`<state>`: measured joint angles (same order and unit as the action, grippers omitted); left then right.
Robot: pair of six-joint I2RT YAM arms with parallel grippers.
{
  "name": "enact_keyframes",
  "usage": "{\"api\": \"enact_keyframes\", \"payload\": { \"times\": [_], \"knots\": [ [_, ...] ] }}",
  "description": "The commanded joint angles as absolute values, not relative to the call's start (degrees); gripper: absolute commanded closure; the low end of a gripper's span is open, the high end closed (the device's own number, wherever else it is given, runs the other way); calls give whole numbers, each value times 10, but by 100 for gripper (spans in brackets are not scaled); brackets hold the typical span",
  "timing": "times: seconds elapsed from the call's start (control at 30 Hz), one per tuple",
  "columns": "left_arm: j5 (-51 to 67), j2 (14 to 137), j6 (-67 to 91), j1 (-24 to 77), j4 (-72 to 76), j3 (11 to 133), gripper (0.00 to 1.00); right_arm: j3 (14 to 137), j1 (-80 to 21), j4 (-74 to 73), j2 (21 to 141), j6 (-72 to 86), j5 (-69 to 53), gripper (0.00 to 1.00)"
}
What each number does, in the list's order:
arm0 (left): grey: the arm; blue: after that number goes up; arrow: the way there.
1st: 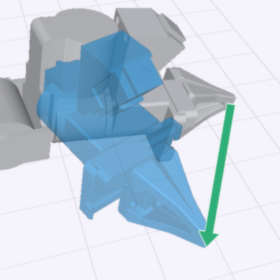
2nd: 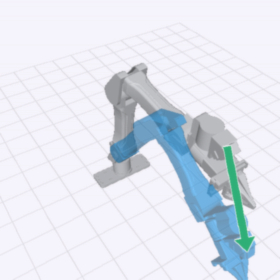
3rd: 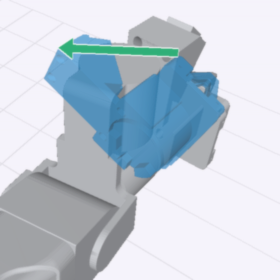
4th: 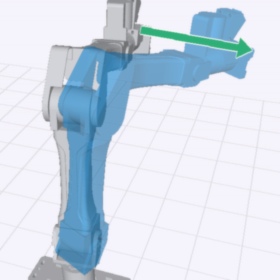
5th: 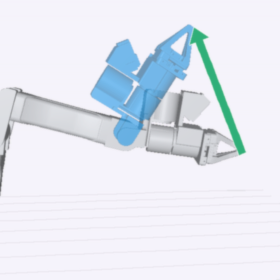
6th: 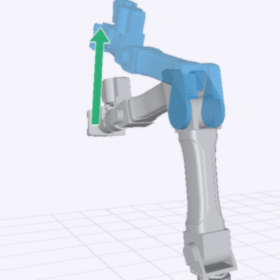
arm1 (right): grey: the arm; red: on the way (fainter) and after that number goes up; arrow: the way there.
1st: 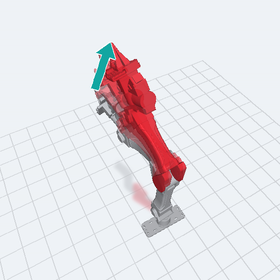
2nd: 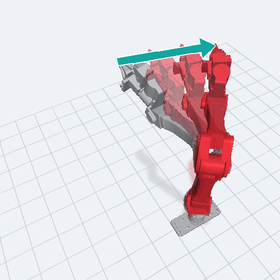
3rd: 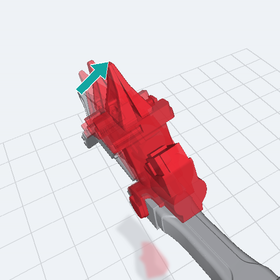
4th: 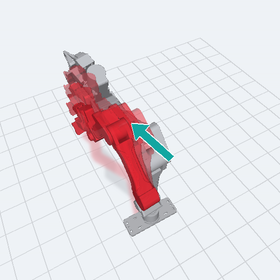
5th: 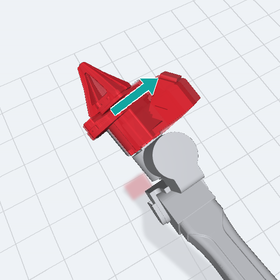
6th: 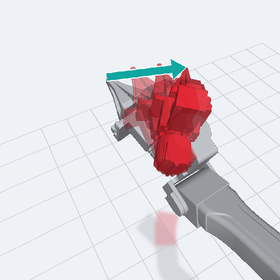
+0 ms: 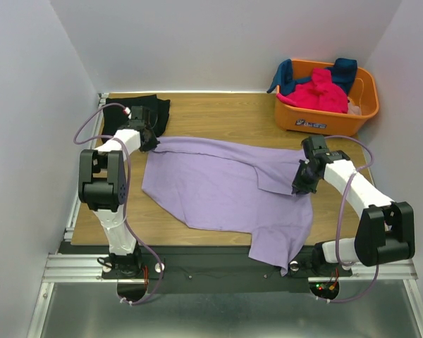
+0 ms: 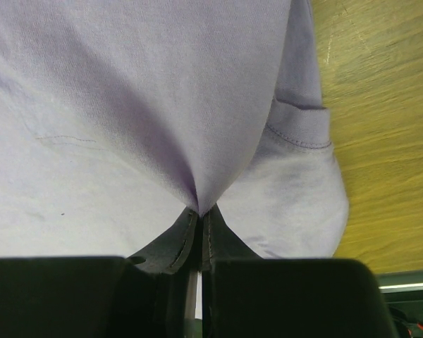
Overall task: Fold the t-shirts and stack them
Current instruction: Fold the tshirt
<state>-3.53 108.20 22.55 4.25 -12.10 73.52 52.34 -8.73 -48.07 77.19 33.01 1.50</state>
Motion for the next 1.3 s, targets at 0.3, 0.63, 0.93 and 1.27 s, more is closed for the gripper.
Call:
{"api": "enact_keyframes", "payload": {
  "times": [0.3, 0.63, 0.93, 1.27],
  "knots": [
    [-48, 1023, 205, 25, -130, 717, 100, 519, -92, -514, 742, 334, 42, 100],
    [-31, 1020, 194, 14, -131, 701, 100, 514, -91, -533, 729, 337, 55, 100],
    [-4, 1036, 182, 14, -141, 701, 100, 500, -92, -533, 735, 337, 54, 86],
    [-47, 999, 183, 14, -171, 761, 29, 608, -85, -541, 744, 335, 114, 27]
  ]
}}
